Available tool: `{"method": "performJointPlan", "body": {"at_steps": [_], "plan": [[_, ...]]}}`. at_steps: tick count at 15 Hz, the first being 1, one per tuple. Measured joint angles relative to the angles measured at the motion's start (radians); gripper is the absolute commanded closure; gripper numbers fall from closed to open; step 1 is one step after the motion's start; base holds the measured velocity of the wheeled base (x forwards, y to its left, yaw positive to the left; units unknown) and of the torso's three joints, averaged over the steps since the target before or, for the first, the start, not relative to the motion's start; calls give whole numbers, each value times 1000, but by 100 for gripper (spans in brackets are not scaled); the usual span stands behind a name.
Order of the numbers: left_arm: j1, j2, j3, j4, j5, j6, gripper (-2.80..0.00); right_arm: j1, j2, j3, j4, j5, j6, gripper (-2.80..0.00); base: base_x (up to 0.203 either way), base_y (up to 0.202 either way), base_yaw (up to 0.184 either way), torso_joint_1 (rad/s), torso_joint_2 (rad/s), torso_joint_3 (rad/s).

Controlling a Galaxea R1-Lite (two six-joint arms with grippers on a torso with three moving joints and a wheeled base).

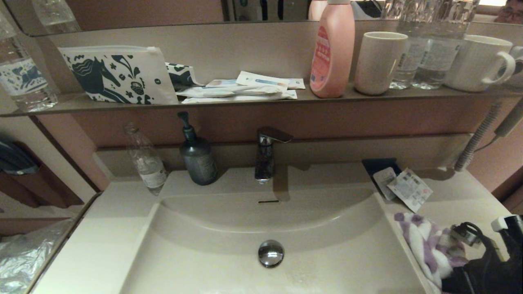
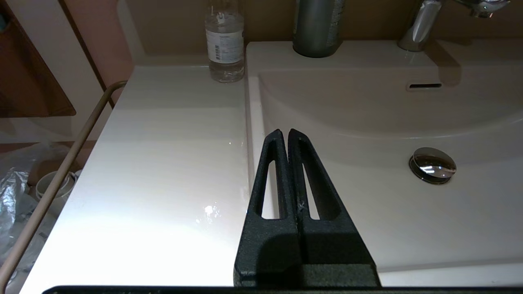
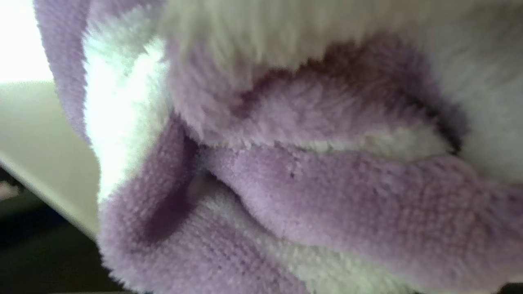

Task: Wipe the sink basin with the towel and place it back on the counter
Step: Wipe the sink

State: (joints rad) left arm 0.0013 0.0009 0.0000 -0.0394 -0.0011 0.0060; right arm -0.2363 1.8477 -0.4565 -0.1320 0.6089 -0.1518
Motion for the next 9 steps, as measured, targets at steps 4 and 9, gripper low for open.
{"method": "performJointPlan", "body": {"at_steps": [4,9], "plan": [[0,0,0,0,0,0,0,10,64,-56,-68,-3,52,0,0,0,0,0,0,0],[0,0,0,0,0,0,0,14,117,-148,-140,-21,160,0,0,0,0,0,0,0]]}}
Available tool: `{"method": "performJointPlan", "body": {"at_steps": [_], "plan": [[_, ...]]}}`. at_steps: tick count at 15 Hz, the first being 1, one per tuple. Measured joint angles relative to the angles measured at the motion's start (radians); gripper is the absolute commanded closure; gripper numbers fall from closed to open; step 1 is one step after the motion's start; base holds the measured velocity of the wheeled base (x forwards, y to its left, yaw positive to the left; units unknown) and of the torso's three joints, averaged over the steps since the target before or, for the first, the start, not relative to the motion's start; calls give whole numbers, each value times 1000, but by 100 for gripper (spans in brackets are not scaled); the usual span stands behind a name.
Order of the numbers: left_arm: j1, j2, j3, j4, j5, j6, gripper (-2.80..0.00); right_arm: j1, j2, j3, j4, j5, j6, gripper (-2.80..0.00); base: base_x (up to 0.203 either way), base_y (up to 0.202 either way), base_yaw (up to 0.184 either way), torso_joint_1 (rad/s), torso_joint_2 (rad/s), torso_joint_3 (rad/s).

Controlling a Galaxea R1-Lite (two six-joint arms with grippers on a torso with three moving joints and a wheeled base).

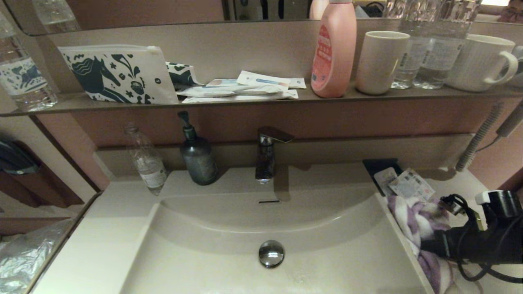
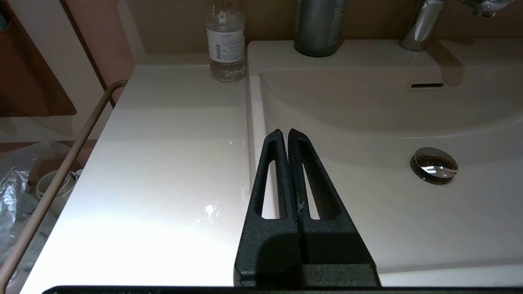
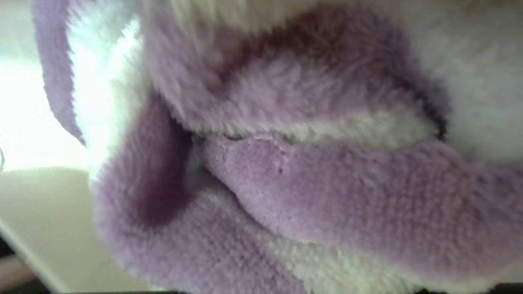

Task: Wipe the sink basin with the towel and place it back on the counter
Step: Wipe the sink

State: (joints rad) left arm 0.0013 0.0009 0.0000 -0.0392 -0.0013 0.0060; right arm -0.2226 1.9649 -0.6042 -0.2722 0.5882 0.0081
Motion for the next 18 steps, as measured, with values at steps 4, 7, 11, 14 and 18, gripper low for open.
{"method": "performJointPlan", "body": {"at_steps": [4,7,11,14,18], "plan": [[0,0,0,0,0,0,0,5,22,-33,-64,-13,58,0,0,0,0,0,0,0],[0,0,0,0,0,0,0,-2,5,-44,-57,-29,78,0,0,0,0,0,0,0],[0,0,0,0,0,0,0,-20,-89,-44,8,-47,109,0,0,0,0,0,0,0],[0,0,0,0,0,0,0,-64,-184,-44,132,-44,106,0,0,0,0,0,0,0],[0,0,0,0,0,0,0,-168,-288,-55,268,-32,52,0,0,0,0,0,0,0]]}}
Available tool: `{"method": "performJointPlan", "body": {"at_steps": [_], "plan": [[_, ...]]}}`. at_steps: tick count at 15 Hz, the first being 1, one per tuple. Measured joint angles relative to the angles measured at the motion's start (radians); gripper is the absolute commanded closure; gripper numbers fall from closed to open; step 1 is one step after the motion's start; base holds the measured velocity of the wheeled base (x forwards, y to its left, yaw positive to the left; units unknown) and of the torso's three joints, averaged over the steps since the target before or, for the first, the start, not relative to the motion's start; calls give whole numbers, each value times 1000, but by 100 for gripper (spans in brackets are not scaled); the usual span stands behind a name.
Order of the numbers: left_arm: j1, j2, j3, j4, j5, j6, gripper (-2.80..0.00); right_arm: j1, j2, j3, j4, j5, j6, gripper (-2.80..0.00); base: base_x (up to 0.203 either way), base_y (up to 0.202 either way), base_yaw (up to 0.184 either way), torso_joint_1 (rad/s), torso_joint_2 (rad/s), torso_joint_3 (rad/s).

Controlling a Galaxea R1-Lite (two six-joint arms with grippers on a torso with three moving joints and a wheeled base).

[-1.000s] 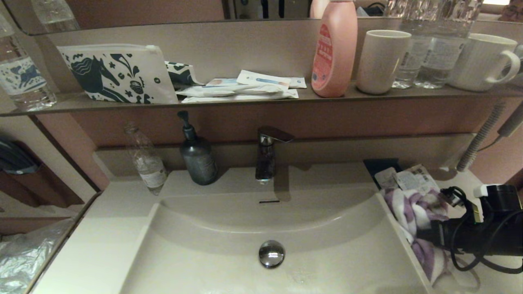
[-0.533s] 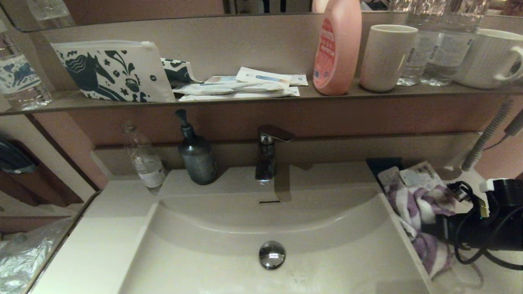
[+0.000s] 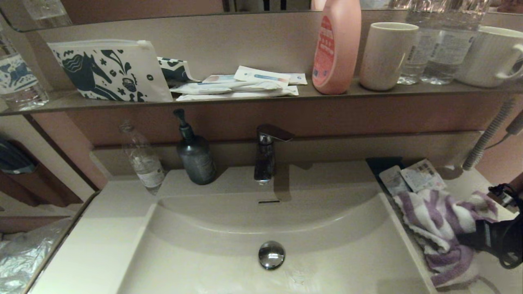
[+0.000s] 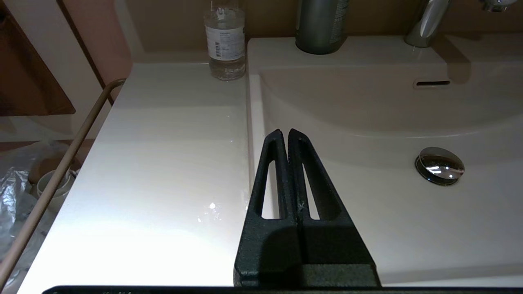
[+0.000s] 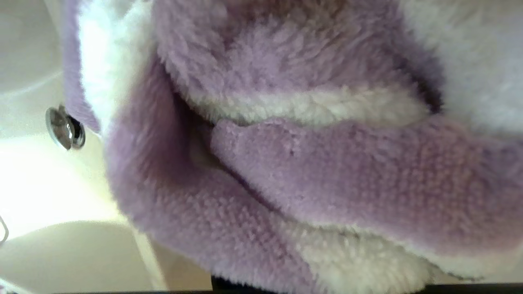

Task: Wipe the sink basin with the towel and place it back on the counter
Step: Wipe the sink

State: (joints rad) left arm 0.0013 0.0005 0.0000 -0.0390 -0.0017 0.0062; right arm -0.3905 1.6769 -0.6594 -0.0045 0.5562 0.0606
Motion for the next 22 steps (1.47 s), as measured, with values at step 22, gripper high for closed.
{"method": "performJointPlan", "body": {"at_steps": [22], "plan": [[0,0,0,0,0,0,0,-13,64,-341,284,-329,55,0,0,0,0,0,0,0]]}}
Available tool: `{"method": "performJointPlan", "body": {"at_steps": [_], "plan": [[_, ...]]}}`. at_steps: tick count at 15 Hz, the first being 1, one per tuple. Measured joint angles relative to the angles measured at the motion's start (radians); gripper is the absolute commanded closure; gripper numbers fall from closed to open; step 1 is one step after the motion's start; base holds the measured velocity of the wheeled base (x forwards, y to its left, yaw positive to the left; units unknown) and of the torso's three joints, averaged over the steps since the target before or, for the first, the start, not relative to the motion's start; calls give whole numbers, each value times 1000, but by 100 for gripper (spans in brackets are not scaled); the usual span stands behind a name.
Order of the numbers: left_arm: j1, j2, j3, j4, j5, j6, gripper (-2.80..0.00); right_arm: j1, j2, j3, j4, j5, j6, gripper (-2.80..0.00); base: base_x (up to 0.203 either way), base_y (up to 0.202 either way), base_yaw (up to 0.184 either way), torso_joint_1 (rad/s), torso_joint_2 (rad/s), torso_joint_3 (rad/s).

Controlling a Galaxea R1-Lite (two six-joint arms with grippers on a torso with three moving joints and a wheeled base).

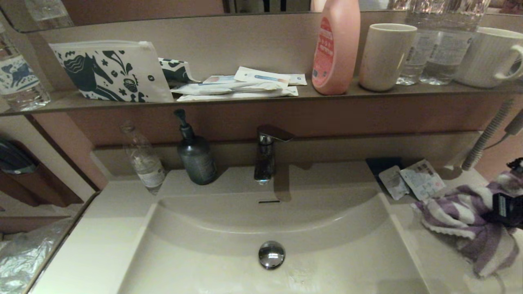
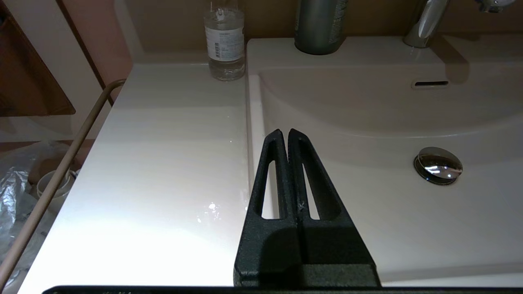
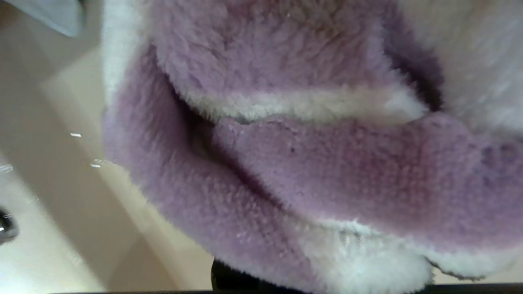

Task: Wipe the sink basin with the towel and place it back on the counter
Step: Wipe the sink

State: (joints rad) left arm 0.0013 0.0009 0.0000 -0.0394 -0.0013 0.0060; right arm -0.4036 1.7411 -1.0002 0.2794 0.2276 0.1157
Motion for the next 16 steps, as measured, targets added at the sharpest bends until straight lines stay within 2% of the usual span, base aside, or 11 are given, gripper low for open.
{"method": "performJointPlan", "body": {"at_steps": [1,2,5,9,16], "plan": [[0,0,0,0,0,0,0,30,24,2,-15,-29,20,0,0,0,0,0,0,0],[0,0,0,0,0,0,0,54,45,4,-40,-46,37,-280,0,0,0,0,0,0],[0,0,0,0,0,0,0,96,88,10,-84,-87,78,-280,0,0,0,0,0,0],[0,0,0,0,0,0,0,94,68,24,-32,-122,76,-280,0,0,0,0,0,0],[0,0,0,0,0,0,0,-14,-143,29,160,-134,-19,-280,0,0,0,0,0,0]]}}
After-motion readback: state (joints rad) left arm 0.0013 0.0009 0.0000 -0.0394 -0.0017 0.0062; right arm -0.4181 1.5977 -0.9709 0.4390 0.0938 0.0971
